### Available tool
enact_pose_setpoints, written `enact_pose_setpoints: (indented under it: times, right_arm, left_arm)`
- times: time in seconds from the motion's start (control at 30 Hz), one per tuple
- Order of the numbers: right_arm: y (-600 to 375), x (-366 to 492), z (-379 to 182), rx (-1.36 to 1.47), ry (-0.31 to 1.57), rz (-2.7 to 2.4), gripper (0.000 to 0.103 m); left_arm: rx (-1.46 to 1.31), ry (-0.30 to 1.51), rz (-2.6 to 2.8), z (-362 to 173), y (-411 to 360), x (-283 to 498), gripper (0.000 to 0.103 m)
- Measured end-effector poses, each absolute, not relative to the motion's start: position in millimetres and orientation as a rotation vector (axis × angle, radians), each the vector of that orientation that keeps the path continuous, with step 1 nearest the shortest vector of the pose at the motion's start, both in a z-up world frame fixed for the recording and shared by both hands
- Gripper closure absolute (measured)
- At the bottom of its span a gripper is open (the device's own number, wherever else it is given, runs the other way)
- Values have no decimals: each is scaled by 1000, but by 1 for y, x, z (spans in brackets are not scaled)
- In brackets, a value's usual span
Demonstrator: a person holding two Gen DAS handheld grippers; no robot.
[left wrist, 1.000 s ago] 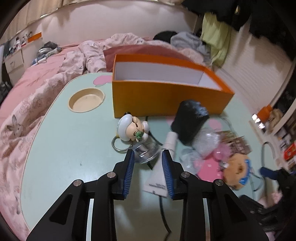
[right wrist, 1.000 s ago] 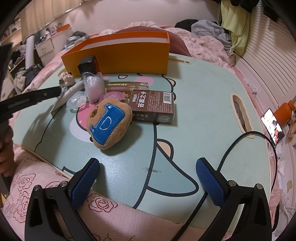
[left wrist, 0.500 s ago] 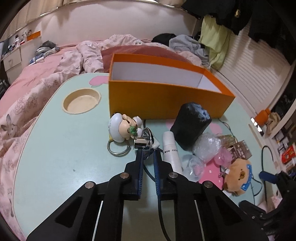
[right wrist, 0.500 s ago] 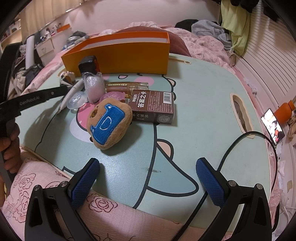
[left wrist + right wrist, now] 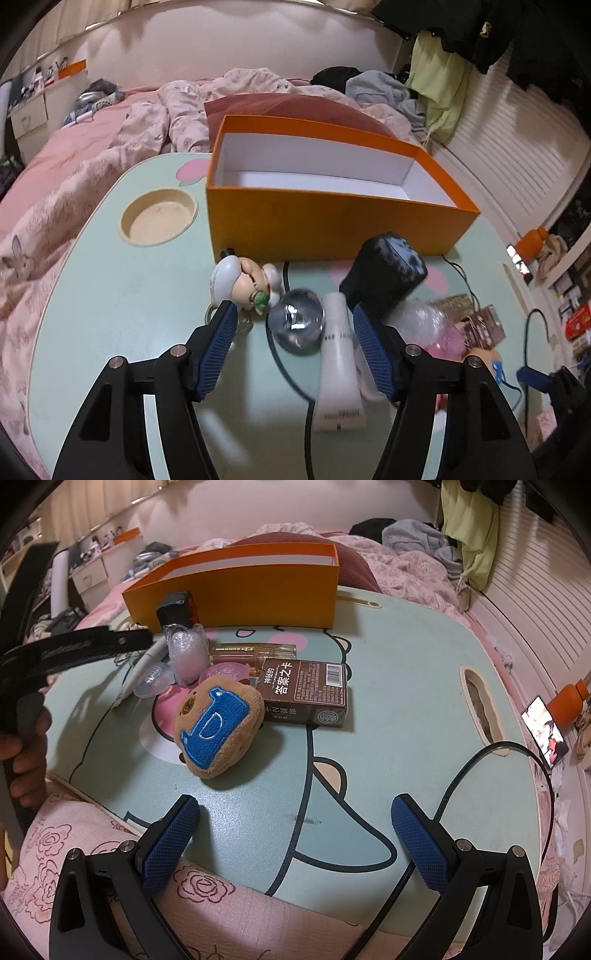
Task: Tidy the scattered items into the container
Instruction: 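Grasp the silver keychain beside the figurine with the left tool and lift, then grasp the brown bear plush with the right tool while the left tool holds the keychain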
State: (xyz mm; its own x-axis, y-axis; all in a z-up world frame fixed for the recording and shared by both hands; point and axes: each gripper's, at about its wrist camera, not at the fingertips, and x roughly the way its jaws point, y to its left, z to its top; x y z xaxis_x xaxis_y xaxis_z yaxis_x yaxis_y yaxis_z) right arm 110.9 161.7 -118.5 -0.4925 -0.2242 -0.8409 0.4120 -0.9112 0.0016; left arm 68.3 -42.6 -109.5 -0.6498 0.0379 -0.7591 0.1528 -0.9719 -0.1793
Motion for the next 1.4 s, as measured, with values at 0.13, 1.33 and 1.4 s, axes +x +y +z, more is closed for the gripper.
enact_pose_setpoints:
  times: [0.13,1.33,1.4]
  right_arm:
    - [162,111,-119,1319,282,-2418,0]
    - [139,75,-105,1291,-62,-2181,62]
    - [142,80,-100,1254,-66,-2181,62]
  left_arm:
    - [1287,387,-2772,-112,-47,60,70]
    - [1037,468,-2936,-66,-45,162,71]
    - [1030,463,-2936,-65,-44,163,71]
